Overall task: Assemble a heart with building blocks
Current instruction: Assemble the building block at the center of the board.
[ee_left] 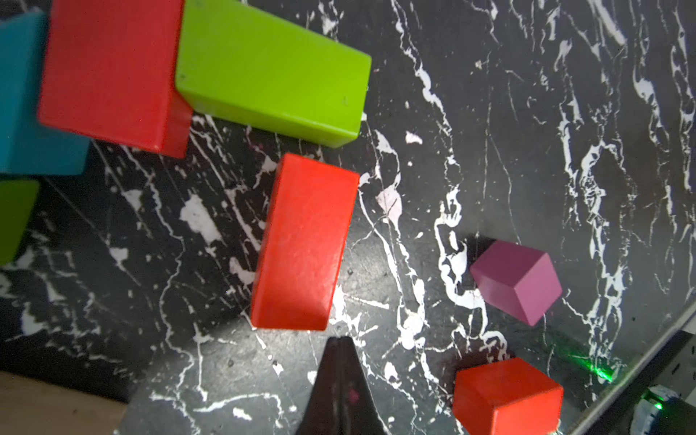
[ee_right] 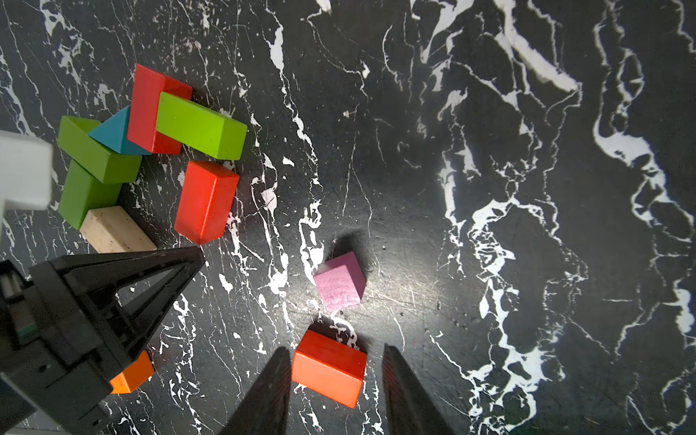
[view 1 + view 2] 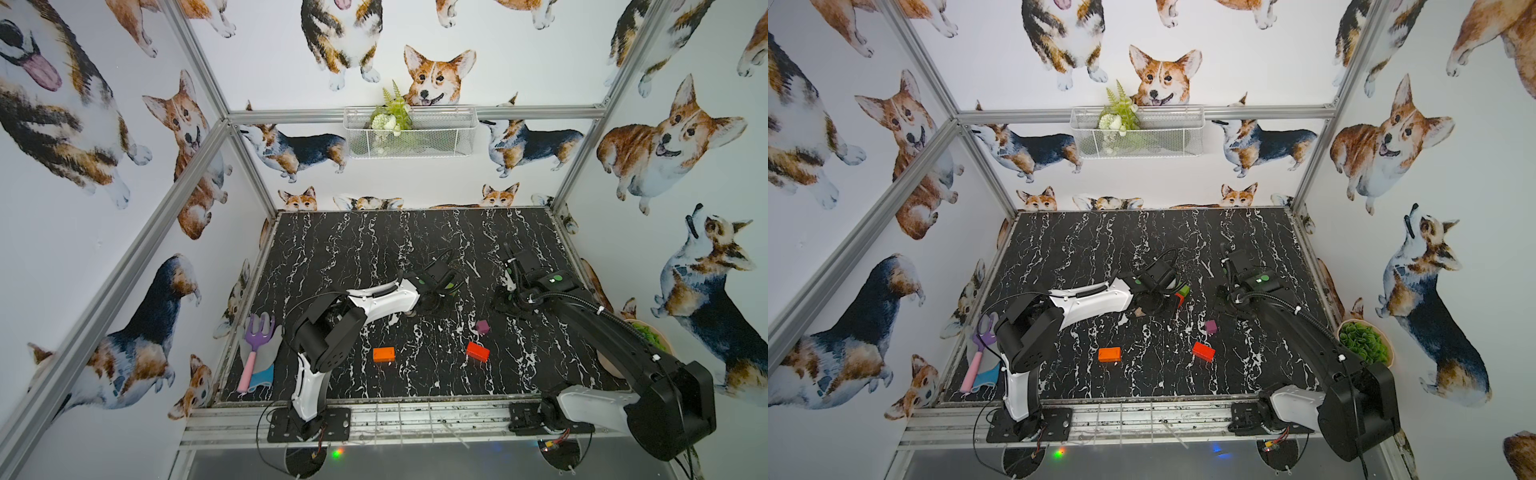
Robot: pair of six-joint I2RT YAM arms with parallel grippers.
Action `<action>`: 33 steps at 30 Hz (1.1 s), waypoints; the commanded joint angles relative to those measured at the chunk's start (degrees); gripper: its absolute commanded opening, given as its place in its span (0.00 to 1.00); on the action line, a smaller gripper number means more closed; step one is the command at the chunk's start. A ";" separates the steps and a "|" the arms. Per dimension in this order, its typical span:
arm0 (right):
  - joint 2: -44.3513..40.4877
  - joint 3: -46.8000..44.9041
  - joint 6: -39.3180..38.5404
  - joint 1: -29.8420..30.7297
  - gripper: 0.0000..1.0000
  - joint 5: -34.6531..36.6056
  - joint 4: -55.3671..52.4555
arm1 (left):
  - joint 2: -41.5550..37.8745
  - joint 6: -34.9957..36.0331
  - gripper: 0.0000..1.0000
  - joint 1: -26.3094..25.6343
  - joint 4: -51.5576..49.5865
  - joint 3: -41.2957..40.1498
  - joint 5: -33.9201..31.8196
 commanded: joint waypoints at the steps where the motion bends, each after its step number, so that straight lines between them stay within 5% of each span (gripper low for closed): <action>1: -0.48 -0.02 -0.32 0.00 0.43 1.11 -1.33 | 0.47 0.46 0.04 0.20 -1.29 0.57 0.12; 12: -0.78 -0.07 -0.75 -0.01 0.43 1.76 -1.77 | -1.77 1.46 0.07 0.20 -2.88 -1.01 -0.55; 21: -1.40 -0.63 -1.05 -0.01 0.43 2.19 -2.12 | -0.95 2.20 0.24 0.20 -3.89 -0.37 -1.80; 33: -1.73 -0.86 -0.91 -0.10 0.43 2.35 -2.03 | 0.26 3.54 0.23 0.55 -4.94 0.72 -1.75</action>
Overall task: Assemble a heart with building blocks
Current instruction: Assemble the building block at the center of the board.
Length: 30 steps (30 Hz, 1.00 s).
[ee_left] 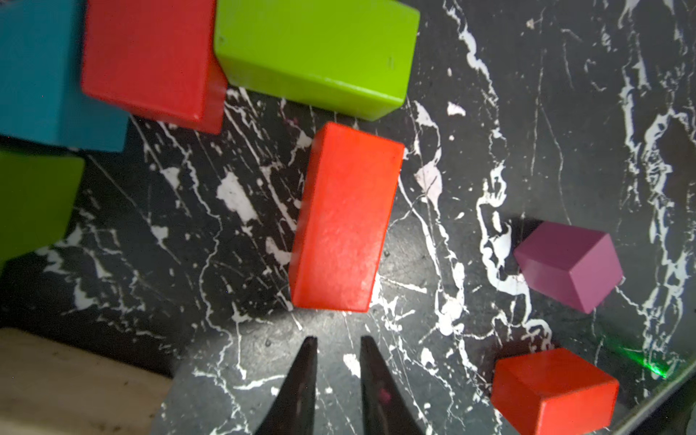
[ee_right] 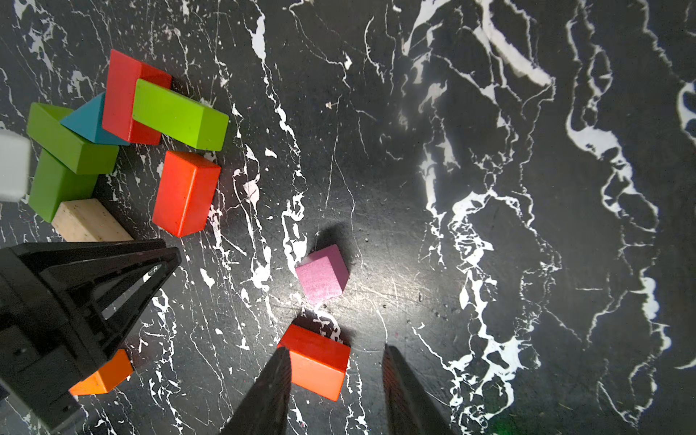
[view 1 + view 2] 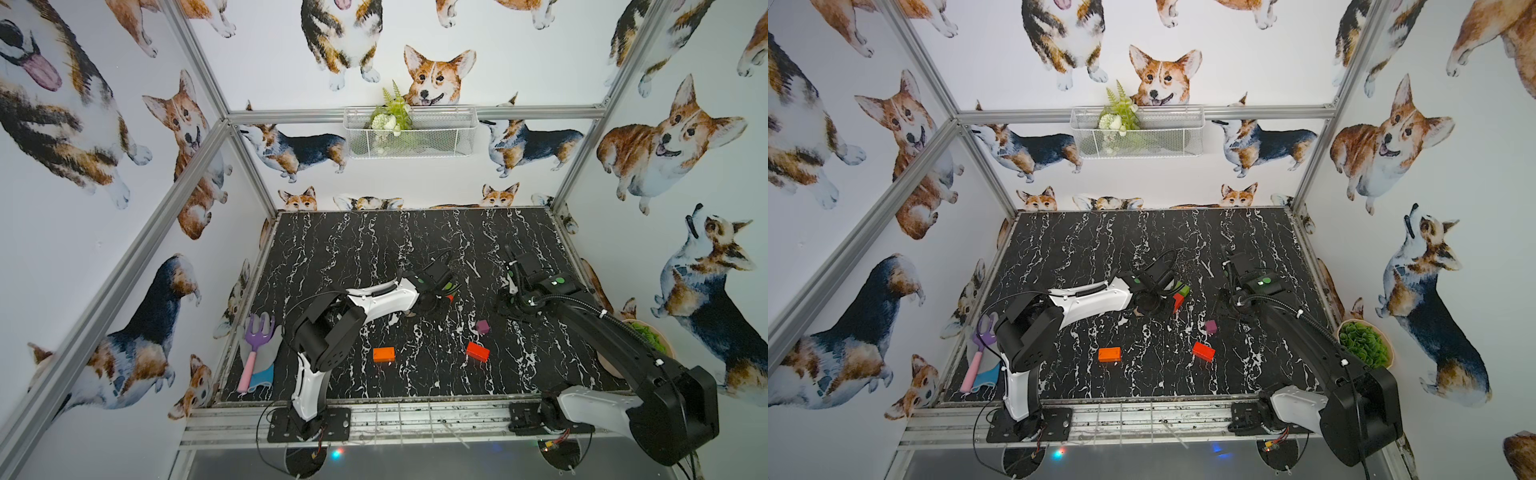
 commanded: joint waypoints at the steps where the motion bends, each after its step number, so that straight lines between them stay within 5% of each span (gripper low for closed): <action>1: -0.42 0.01 0.18 -0.05 0.43 0.86 -0.48 | 0.46 0.80 0.23 0.05 -1.36 0.83 -0.09; 30: -1.21 -0.67 -0.17 -0.72 0.43 0.75 -0.79 | 3.31 0.89 0.21 0.49 -1.47 4.21 0.09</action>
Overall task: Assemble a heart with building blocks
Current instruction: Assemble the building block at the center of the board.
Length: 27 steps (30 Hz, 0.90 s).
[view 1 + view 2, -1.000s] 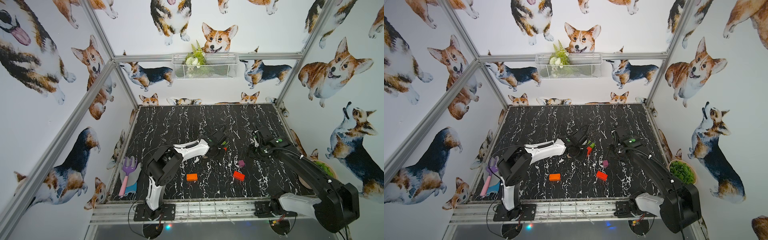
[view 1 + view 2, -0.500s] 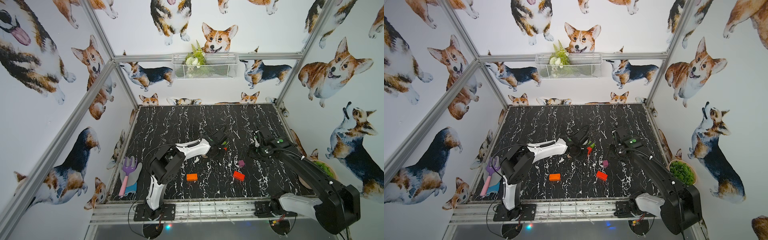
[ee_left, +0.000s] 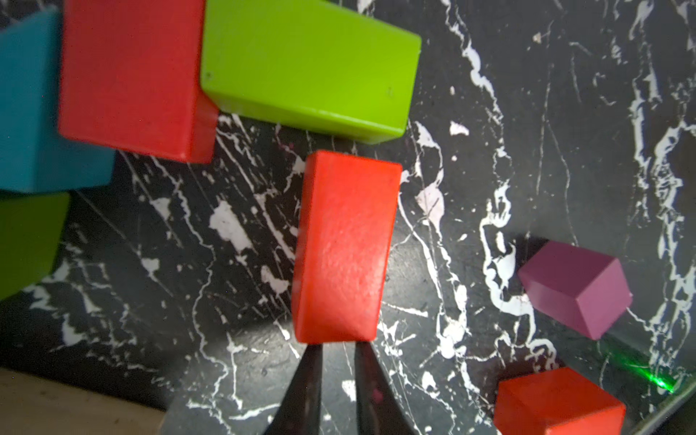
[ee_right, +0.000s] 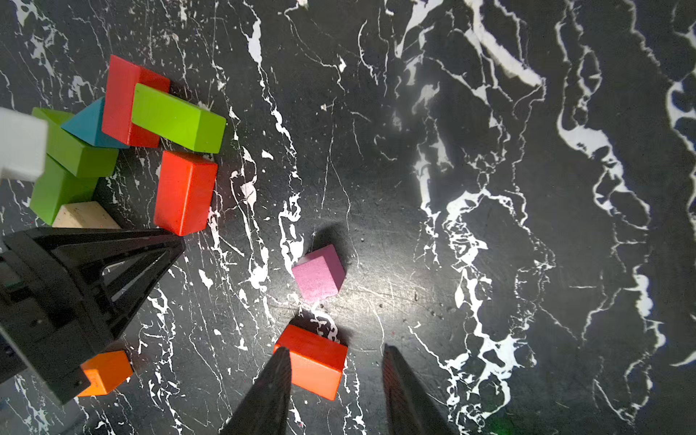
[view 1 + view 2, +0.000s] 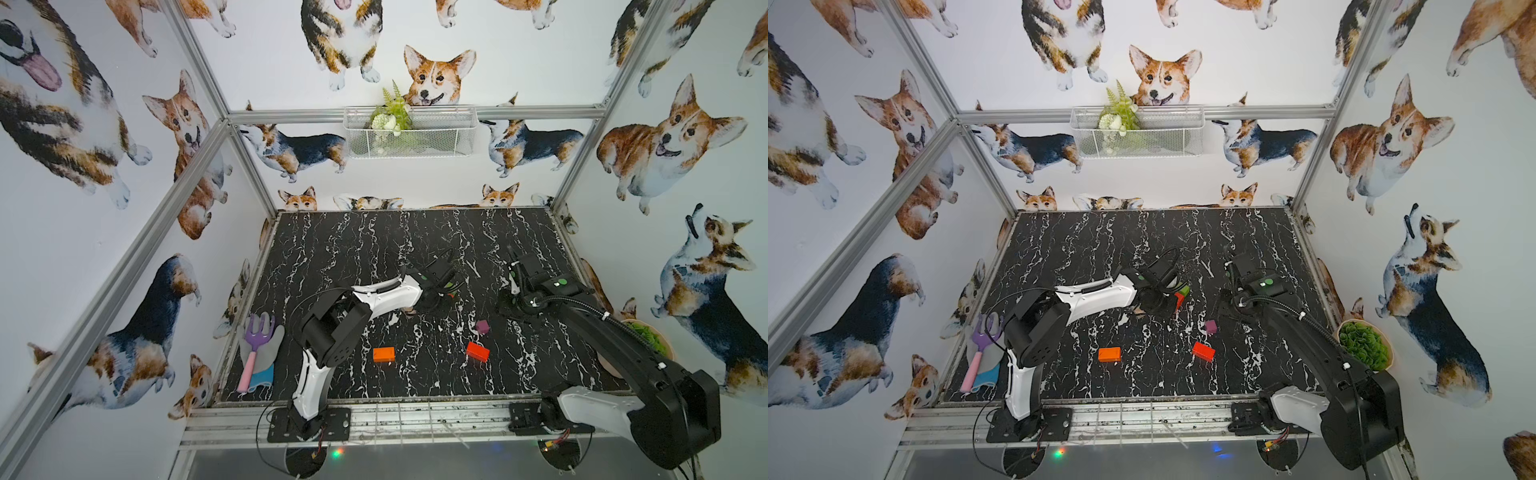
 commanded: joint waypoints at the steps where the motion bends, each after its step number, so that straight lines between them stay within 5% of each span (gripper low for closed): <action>1: -0.38 -0.19 -0.02 -0.08 0.43 0.85 -0.72 | 0.53 0.26 0.21 0.19 -0.29 0.87 0.00; 16: -1.28 -0.29 -0.85 -0.24 0.44 0.16 -1.59 | -2.15 -0.35 0.26 0.19 -0.35 -1.10 0.10; 27: 2.83 -5.33 0.91 11.25 0.81 -1.10 -0.70 | -26.79 1.05 0.44 0.84 -8.85 -6.41 -10.85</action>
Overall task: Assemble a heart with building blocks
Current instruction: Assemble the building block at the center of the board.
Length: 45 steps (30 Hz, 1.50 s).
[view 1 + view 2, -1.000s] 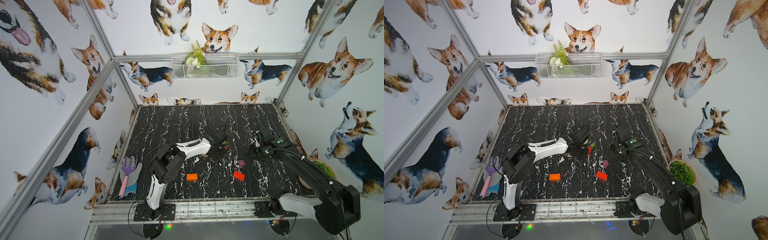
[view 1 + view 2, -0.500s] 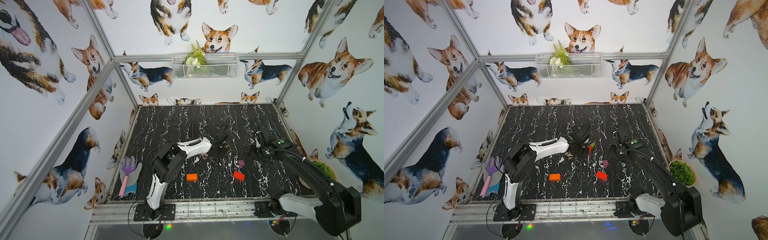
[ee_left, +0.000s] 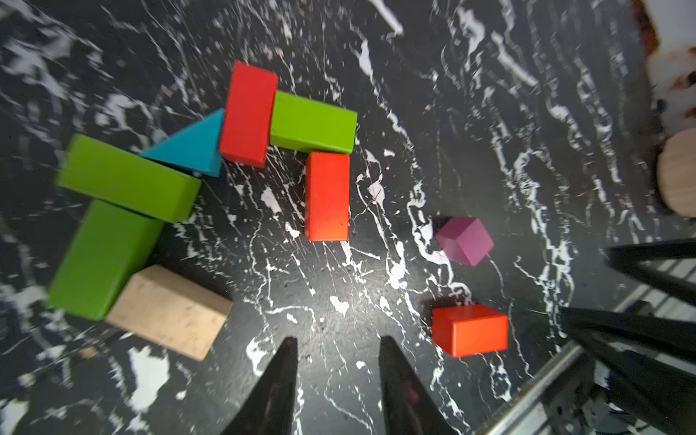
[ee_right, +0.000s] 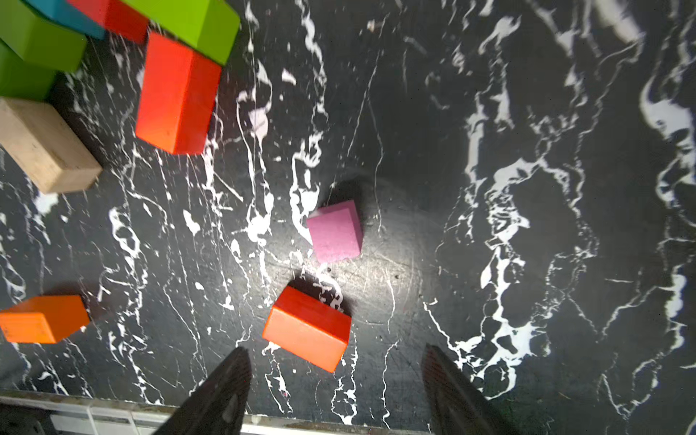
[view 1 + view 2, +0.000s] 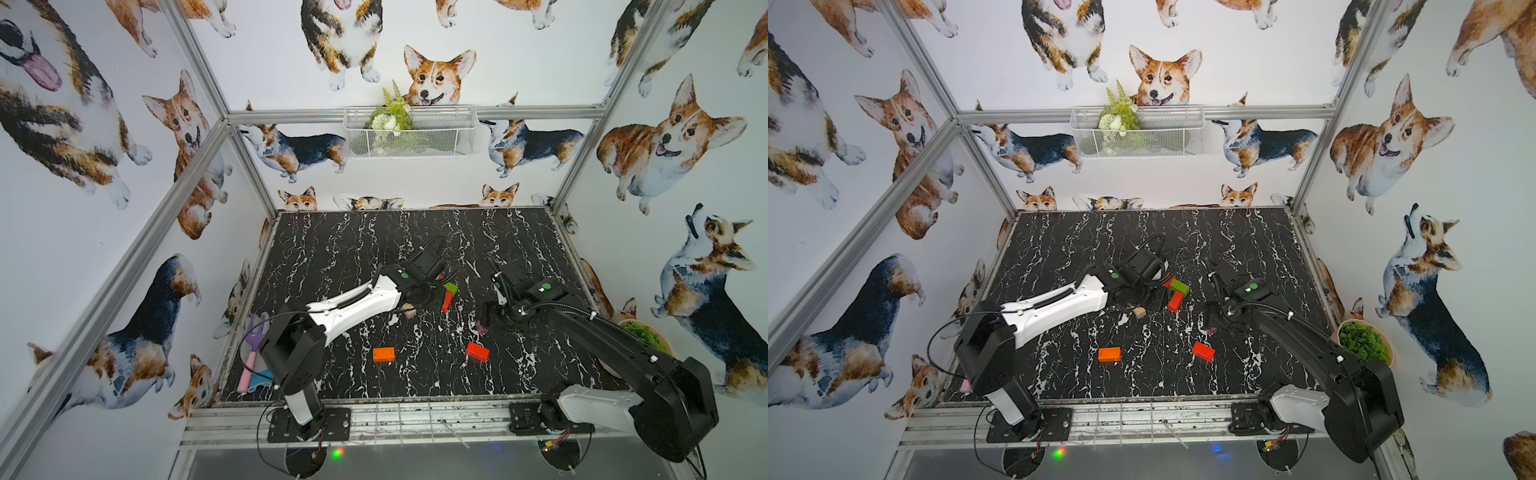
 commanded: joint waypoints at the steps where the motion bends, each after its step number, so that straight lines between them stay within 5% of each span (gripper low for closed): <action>1: 0.73 -3.42 2.17 3.58 0.82 -2.26 1.88 | -8.78 1.06 0.45 1.34 -5.65 -2.19 -6.54; 8: 6.69 -4.85 -0.40 9.06 0.85 -3.68 8.52 | -25.09 0.79 0.54 8.09 -6.06 -10.88 -4.88; 15: 11.68 -5.54 -1.04 13.56 0.77 -3.41 10.89 | -37.14 1.89 0.65 15.73 -6.53 -17.68 -5.47; 22: 12.57 -5.54 1.82 18.85 0.64 0.29 8.31 | -37.76 1.45 0.65 18.57 -4.86 -20.07 -1.12; 32: 17.91 -2.11 0.31 20.45 0.13 4.68 6.06 | -37.80 0.49 0.60 18.82 -3.03 -22.62 0.03; 41: 32.15 18.03 -10.55 23.85 0.05 1.21 5.90 | -40.40 -3.45 0.60 19.67 -2.84 -28.50 -3.80; 45: 36.81 22.96 -12.38 24.46 0.13 0.72 6.82 | -41.28 -4.39 0.60 20.16 -2.89 -29.77 -3.34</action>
